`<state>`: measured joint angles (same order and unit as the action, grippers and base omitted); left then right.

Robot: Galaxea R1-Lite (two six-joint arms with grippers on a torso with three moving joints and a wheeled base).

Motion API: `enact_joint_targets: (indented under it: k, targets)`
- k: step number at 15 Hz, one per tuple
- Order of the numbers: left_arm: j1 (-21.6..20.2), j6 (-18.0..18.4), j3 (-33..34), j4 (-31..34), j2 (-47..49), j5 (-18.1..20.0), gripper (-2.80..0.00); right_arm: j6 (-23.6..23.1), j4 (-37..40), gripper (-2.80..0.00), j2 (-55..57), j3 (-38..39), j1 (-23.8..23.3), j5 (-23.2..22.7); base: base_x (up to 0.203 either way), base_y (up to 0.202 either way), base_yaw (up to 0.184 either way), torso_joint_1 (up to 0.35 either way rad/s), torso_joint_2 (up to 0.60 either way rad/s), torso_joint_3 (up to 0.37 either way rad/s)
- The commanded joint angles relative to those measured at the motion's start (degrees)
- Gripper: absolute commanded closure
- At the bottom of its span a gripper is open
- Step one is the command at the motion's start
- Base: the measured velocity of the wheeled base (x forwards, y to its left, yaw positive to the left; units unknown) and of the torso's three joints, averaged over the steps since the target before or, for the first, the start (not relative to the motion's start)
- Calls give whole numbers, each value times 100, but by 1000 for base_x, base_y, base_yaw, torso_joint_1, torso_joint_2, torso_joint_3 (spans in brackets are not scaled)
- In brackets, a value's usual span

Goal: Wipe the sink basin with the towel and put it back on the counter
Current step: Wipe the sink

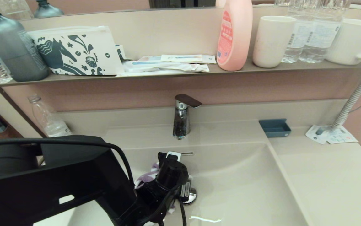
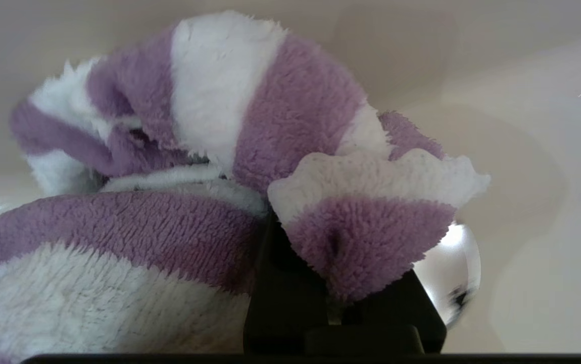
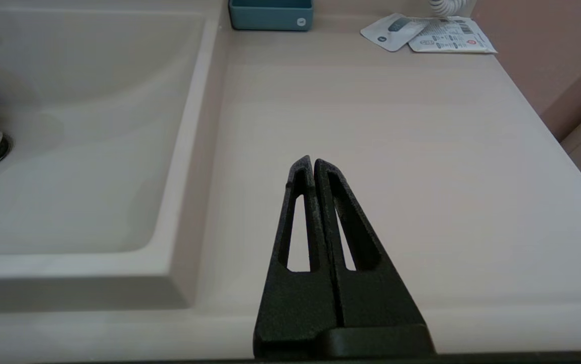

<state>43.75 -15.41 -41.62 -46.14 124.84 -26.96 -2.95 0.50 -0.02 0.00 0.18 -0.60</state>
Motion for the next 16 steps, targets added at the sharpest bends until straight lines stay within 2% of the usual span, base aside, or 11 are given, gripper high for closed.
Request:
enact_joint_targets:
  k: [1, 4, 10, 12, 14, 16]
  targets:
    - [177, -50, -295, -15, 179, -103, 0, -4, 3, 0, 2, 0, 0, -2, 0, 0, 0, 0, 0, 0]
    - [504, -95, -942, 356, 357, -395, 0, -4, 3, 0, 2, 0, 3, -2, 0, 0, 0, 0, 0, 0]
    - [1156, -341, -1878, 947, 762, -429, 0, -4, 0, 0, 2, 0, 3, -2, 0, 0, 0, 0, 0, 0]
    - [1301, -431, -2016, 1322, 737, -424, 0, -4, -6, 0, 2, 0, 8, -2, 0, 0, 0, 0, 0, 0]
    - [1581, -797, -2019, 1939, 503, -424, 0, -4, -1, 0, 2, 0, -1, -2, 0, 0, 0, 0, 0, 0]
    - [1978, -1460, -2140, 2883, 228, -405, 0, -4, 3, 0, 2, 0, -1, -2, 0, 0, 0, 0, 0, 0]
